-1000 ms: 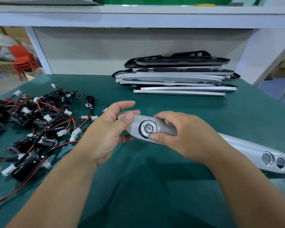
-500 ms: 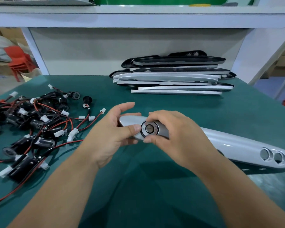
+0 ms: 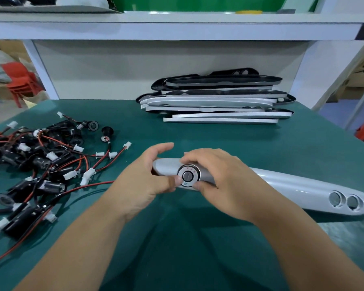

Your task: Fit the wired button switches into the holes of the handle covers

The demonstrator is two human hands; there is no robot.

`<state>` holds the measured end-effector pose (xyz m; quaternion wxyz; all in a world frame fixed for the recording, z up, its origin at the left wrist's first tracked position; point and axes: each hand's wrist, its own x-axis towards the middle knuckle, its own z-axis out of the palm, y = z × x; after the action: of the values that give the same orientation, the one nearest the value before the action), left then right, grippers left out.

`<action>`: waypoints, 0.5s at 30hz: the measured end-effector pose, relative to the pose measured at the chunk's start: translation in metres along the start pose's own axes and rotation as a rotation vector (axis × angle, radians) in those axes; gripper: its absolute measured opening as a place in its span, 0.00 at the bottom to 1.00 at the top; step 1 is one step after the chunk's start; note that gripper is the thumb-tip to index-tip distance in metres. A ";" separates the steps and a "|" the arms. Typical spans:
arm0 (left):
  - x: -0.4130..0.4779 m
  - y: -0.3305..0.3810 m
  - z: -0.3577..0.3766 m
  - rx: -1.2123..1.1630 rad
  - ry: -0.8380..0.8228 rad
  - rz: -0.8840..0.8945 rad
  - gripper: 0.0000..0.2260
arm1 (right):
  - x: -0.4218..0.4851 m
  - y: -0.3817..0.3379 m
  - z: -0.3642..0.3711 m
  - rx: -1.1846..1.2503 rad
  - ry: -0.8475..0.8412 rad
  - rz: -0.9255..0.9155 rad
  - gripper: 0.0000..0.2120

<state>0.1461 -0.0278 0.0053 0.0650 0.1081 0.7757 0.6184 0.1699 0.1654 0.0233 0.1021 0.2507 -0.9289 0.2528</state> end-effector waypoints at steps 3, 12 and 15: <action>0.000 0.000 0.001 0.028 0.011 -0.005 0.29 | -0.001 0.002 -0.004 0.030 0.002 0.146 0.19; -0.003 0.003 0.008 0.046 0.013 -0.051 0.21 | 0.004 0.007 0.000 -0.120 -0.041 0.306 0.16; -0.003 0.003 0.009 0.046 0.026 -0.065 0.20 | 0.004 0.007 0.003 -0.131 -0.035 0.322 0.17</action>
<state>0.1516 -0.0191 0.0061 0.0725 0.0765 0.7936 0.5992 0.1630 0.1679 0.0193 0.0601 0.0956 -0.9731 0.2006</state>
